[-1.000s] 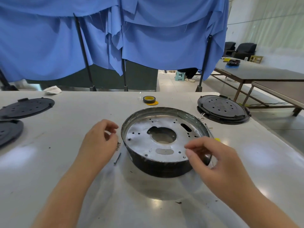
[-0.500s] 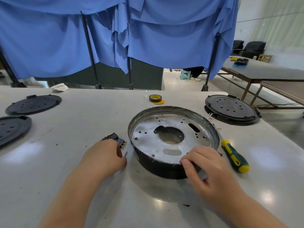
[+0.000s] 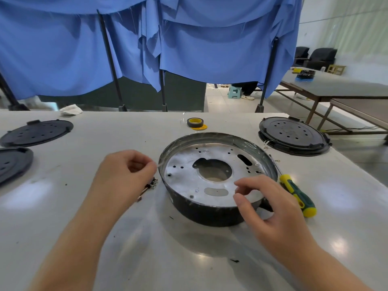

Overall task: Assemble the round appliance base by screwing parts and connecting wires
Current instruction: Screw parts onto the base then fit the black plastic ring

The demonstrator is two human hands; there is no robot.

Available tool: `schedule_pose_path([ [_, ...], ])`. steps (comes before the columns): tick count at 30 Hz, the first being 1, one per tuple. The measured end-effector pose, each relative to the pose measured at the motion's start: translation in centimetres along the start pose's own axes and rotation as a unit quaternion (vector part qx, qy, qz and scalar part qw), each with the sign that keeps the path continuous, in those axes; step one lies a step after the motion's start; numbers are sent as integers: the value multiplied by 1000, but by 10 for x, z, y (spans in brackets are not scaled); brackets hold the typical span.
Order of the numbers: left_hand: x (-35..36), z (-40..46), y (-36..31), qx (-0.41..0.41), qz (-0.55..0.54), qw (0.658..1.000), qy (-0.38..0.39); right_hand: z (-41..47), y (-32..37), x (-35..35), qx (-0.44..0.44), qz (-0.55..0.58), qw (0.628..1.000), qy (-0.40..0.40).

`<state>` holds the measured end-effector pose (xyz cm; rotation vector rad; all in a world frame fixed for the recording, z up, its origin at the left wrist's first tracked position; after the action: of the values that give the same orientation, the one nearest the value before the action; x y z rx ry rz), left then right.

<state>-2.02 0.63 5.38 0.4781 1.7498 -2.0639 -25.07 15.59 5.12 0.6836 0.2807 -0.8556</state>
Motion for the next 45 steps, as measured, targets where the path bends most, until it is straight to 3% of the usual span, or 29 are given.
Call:
schedule_pose_path([
  [2,5,-9,-13,13,-73,997,21,1,2,2,-5,2,1000,6],
  [7,50,-45,-46,86,-114,980,138,0,9,3,-22,8,1000,8],
  [10,70,-70,-61,193,-13,972,134,1,15,5,-42,4,999,10],
  [12,77,-78,-63,225,-7,965,136,1,16,5,-55,1,998,15],
  [17,72,-77,-63,211,-94,967,109,2,12,3,-42,-1,999,15],
  [21,74,-82,-64,216,-102,965,107,2,9,3,-27,-7,999,15],
  [26,79,-86,-69,251,-47,958,128,4,9,1,-28,9,999,27],
  [30,88,-88,-68,309,77,936,150,10,-13,-11,53,74,996,-4],
  [33,96,-89,-66,340,136,918,152,17,-22,-7,83,83,992,43],
  [40,97,-89,-66,349,145,914,147,30,-31,23,110,82,967,217],
  [45,98,-88,-65,345,144,915,151,32,-34,26,119,100,959,236],
])
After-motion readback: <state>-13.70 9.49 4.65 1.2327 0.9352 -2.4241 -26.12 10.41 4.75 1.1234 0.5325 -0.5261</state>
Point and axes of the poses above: each hand's wrist, its own z-axis towards the middle knuckle, its own x-axis out of the palm, y = z × x, the point moved 10 cm from there along z, towards the middle knuckle, and after that the axes turned 8 degrees about -x, right-handed, at the moved point
